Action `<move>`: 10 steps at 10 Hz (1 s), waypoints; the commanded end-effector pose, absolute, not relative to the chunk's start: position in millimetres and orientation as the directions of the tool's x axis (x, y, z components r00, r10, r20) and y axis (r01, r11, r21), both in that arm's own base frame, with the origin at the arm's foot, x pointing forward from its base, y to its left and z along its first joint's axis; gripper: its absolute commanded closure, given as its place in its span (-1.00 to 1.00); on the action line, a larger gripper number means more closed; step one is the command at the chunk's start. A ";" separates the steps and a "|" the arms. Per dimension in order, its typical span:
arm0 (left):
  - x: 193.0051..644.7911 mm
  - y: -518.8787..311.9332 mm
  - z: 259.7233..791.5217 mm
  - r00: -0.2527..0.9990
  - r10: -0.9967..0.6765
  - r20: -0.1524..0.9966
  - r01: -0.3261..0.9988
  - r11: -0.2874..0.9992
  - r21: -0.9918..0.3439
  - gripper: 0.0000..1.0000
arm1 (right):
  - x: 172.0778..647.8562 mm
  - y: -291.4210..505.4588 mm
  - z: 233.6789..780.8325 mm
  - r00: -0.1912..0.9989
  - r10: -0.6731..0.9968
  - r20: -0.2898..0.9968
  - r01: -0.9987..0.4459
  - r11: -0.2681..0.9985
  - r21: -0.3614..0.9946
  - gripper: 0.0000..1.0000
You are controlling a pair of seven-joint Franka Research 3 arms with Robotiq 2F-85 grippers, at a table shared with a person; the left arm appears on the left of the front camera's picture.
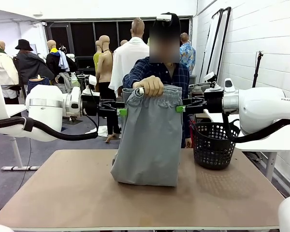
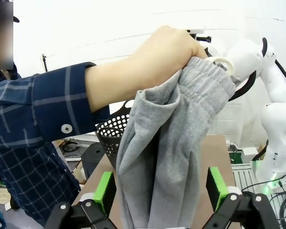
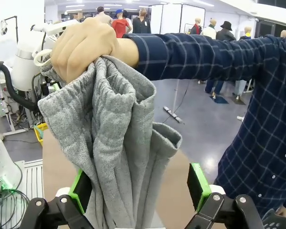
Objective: Fold the training pants.
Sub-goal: Release the ends of the Training pants and then grab the overlapped ends.
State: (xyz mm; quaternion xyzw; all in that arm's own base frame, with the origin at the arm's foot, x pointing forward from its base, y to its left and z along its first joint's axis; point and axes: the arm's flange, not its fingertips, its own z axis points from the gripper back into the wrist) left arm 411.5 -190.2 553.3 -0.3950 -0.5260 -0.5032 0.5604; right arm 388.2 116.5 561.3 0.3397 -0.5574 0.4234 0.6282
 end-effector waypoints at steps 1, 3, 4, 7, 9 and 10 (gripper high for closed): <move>415.5 -199.5 550.2 -0.075 -0.138 0.988 0.985 0.143 0.095 -1.00 | 370.4 119.8 551.0 0.030 0.157 0.987 -0.907 0.420 -0.039 -1.00; 417.1 -207.0 547.8 -0.064 -0.147 0.987 0.990 0.113 0.081 -1.00 | 372.6 122.6 550.4 0.039 0.145 0.989 -0.915 0.403 -0.023 -1.00; 417.6 -210.4 547.3 -0.064 -0.148 0.987 0.992 0.099 0.079 -1.00 | 373.4 122.9 549.9 0.040 0.142 0.989 -0.916 0.402 -0.021 -1.00; 420.2 -217.0 545.4 -0.061 -0.140 0.988 0.993 0.092 0.074 -1.00 | 373.5 121.9 549.1 0.045 0.131 0.990 -0.920 0.392 -0.010 -1.00; 425.0 -217.4 545.6 -0.103 -0.160 0.982 0.969 0.209 0.135 -1.00 | 374.8 123.0 547.3 0.051 0.119 0.992 -0.925 0.380 0.002 -1.00; 424.6 -215.0 548.2 -0.112 -0.146 0.983 0.963 0.228 0.144 -1.00 | 376.0 124.0 546.8 0.044 0.119 0.992 -0.926 0.377 -0.004 -1.00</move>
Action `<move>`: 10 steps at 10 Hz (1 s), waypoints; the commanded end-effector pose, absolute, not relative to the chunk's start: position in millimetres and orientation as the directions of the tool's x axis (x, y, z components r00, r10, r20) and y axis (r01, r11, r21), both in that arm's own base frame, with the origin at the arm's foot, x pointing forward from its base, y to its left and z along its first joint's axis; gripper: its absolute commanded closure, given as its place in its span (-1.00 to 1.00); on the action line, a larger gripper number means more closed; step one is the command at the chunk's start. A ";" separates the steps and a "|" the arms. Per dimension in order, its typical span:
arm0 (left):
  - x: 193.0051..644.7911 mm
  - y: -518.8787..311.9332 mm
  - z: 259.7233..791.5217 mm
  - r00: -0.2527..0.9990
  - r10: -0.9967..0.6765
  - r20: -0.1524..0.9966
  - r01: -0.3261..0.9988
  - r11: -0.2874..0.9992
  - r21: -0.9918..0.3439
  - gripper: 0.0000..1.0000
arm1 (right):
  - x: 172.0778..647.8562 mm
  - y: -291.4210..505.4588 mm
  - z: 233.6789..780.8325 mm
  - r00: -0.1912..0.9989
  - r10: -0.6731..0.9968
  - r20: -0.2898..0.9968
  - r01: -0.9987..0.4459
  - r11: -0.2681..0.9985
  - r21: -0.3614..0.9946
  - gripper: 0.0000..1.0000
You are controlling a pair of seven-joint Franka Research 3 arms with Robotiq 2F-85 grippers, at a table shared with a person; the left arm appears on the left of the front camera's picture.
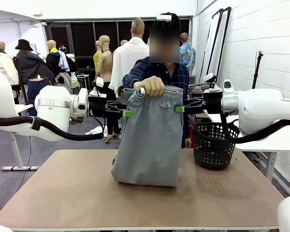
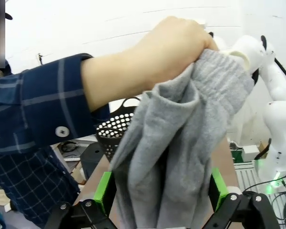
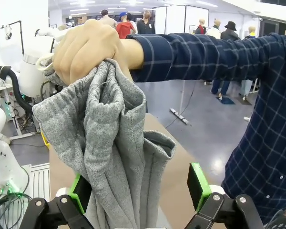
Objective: Fold the training pants.
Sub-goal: Release the ends of the Training pants and then grab the overlapped ends.
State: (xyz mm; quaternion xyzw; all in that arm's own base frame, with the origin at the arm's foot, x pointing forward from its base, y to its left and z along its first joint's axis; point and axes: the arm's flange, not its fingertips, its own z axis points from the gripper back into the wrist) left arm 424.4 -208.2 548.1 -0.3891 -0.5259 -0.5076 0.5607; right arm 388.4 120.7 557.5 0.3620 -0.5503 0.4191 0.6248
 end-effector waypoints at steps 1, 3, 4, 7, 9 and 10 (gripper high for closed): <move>423.8 -210.5 551.3 -0.124 -0.135 0.983 0.957 0.245 0.154 -1.00 | 377.8 124.5 546.2 0.039 0.117 0.992 -0.925 0.379 -0.009 -1.00; 419.8 -203.4 556.7 -0.153 -0.123 0.981 0.942 0.283 0.182 -1.00 | 379.2 124.8 544.7 0.031 0.120 0.992 -0.923 0.385 -0.018 -1.00; 419.9 -203.5 556.8 -0.162 -0.117 0.980 0.938 0.291 0.190 -1.00 | 380.6 125.3 544.4 0.029 0.119 0.992 -0.923 0.385 -0.019 -1.00; 424.6 -207.3 553.6 -0.188 -0.107 0.976 0.928 0.305 0.212 -1.00 | 387.7 127.2 542.4 0.006 0.103 0.995 -0.923 0.384 -0.034 -1.00; 426.8 -213.3 551.7 -0.170 -0.086 0.982 0.947 0.261 0.187 -1.00 | 389.4 133.2 542.9 0.021 0.074 0.997 -0.940 0.342 -0.006 -1.00; 428.1 -215.1 551.9 -0.167 -0.085 0.982 0.953 0.242 0.183 -1.00 | 391.0 136.7 541.1 0.048 0.065 0.997 -0.951 0.308 0.025 -1.00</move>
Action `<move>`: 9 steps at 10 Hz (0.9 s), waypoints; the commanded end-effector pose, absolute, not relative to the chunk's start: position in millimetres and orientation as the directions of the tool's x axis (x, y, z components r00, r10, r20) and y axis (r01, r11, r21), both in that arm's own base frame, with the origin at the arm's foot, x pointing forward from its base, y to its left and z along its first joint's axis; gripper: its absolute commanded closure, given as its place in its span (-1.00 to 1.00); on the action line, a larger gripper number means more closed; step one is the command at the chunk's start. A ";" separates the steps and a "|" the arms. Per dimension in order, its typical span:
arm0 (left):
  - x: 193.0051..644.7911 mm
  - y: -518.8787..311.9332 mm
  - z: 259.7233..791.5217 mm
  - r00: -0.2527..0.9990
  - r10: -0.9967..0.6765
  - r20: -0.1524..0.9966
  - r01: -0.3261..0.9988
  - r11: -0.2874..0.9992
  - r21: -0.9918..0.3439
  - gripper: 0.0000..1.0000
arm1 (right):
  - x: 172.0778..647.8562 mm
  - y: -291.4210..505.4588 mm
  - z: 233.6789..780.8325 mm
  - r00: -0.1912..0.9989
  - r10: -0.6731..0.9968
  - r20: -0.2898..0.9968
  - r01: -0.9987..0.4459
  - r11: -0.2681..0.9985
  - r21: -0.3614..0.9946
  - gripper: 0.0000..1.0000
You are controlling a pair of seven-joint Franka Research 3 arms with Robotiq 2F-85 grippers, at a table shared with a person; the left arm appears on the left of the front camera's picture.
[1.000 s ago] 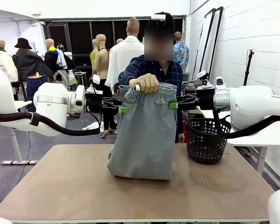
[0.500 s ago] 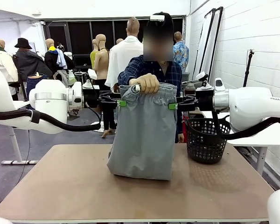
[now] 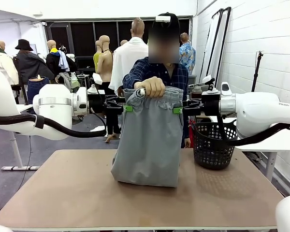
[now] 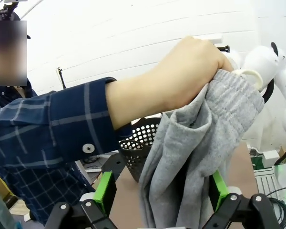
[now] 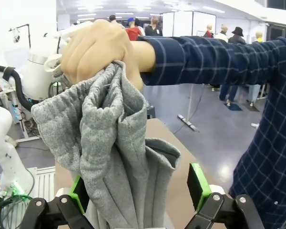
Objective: Fold the training pants.
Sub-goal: Release the ends of the Training pants and then grab the overlapped ends.
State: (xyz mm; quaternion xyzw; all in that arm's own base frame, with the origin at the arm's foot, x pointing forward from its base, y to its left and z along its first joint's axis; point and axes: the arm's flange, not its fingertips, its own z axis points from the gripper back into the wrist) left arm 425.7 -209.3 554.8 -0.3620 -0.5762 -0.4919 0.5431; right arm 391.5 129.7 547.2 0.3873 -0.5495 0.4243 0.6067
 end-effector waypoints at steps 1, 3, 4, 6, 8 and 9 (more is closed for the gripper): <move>428.7 -216.1 551.8 -0.159 -0.091 0.983 0.959 0.223 0.176 -1.00 | 391.1 136.5 539.0 0.072 0.046 0.996 -0.963 0.264 0.057 -1.00; 428.9 -215.9 552.2 -0.151 -0.093 0.984 0.969 0.181 0.166 -1.00 | 390.9 134.9 538.7 0.100 0.047 0.994 -0.976 0.201 0.088 -1.00; 429.1 -215.9 552.4 -0.150 -0.088 0.985 0.975 0.155 0.162 -1.00 | 390.6 133.9 538.2 0.093 0.066 0.993 -0.981 0.175 0.080 -1.00; 426.8 -215.6 552.4 -0.149 -0.068 0.986 0.985 0.081 0.155 -1.00 | 389.7 131.3 538.1 0.093 0.114 0.989 -0.991 0.106 0.081 -1.00; 425.9 -210.2 552.2 -0.134 -0.083 0.987 0.990 0.030 0.137 -1.00 | 388.7 132.3 539.6 0.088 0.141 0.986 -0.993 0.091 0.076 -1.00; 423.6 -210.1 551.8 -0.126 -0.094 0.988 0.992 0.018 0.128 -1.00 | 386.4 133.4 541.0 0.083 0.147 0.986 -0.993 0.098 0.069 -1.00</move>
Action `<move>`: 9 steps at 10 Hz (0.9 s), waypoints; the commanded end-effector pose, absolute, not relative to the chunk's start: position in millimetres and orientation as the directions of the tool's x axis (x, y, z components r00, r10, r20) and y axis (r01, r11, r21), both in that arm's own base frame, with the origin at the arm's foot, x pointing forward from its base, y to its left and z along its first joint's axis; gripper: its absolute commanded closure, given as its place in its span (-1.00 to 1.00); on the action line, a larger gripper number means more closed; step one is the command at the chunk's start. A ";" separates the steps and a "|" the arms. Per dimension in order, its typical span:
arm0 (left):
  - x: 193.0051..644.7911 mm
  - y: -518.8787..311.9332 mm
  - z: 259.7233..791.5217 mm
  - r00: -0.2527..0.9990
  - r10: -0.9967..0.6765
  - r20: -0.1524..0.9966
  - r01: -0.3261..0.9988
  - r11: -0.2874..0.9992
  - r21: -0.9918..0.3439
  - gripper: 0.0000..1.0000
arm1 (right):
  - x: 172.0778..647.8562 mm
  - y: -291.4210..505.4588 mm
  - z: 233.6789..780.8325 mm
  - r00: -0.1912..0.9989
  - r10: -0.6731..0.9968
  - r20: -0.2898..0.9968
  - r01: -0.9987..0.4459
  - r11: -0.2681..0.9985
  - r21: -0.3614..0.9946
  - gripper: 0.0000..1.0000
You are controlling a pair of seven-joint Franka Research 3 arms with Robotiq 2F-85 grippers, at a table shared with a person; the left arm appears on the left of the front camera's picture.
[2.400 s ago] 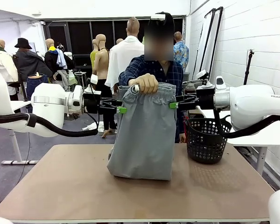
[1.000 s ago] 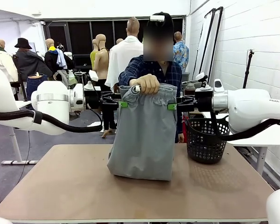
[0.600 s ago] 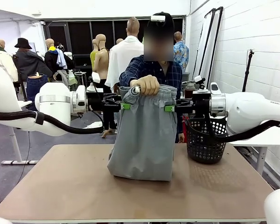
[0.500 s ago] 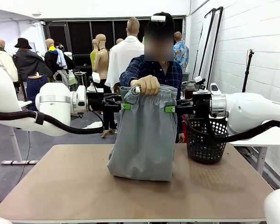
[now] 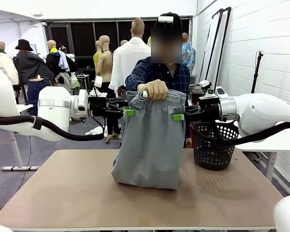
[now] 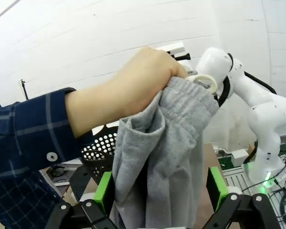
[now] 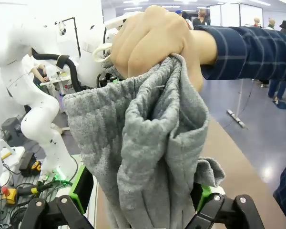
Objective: Fold the training pants.
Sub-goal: Release the ends of the Training pants and then grab the overlapped ends.
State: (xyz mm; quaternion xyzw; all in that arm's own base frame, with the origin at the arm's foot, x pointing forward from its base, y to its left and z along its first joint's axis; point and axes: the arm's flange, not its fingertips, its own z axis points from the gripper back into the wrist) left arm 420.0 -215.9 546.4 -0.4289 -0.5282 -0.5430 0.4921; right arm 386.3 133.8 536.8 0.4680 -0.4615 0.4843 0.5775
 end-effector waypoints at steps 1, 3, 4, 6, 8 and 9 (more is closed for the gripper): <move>421.2 -210.6 550.2 -0.115 -0.101 0.988 0.993 -0.006 0.115 -1.00 | 385.3 136.1 540.6 0.083 0.141 0.987 -0.993 0.089 0.071 -1.00; 418.9 -211.9 548.7 -0.094 -0.116 0.989 0.994 -0.062 0.087 -1.00 | 381.5 135.8 540.8 0.100 0.147 0.984 -0.994 0.066 0.092 -1.00; 419.0 -213.2 549.4 -0.090 -0.127 0.988 0.994 -0.065 0.082 -1.00 | 379.1 135.8 542.5 0.094 0.144 0.985 -0.994 0.074 0.084 -1.00; 422.5 -220.3 550.9 -0.100 -0.114 0.988 0.995 -0.021 0.098 -1.00 | 376.9 146.5 545.4 0.050 0.132 0.990 -0.992 0.121 0.034 -1.00; 425.8 -228.1 547.3 -0.085 -0.124 0.989 0.996 0.012 0.087 -1.00 | 376.8 155.2 545.0 0.059 0.115 0.992 -0.991 0.125 0.044 -1.00; 427.0 -230.9 546.7 -0.073 -0.131 0.989 0.997 0.031 0.078 -1.00 | 377.5 157.6 543.8 0.066 0.110 0.992 -0.989 0.137 0.050 -1.00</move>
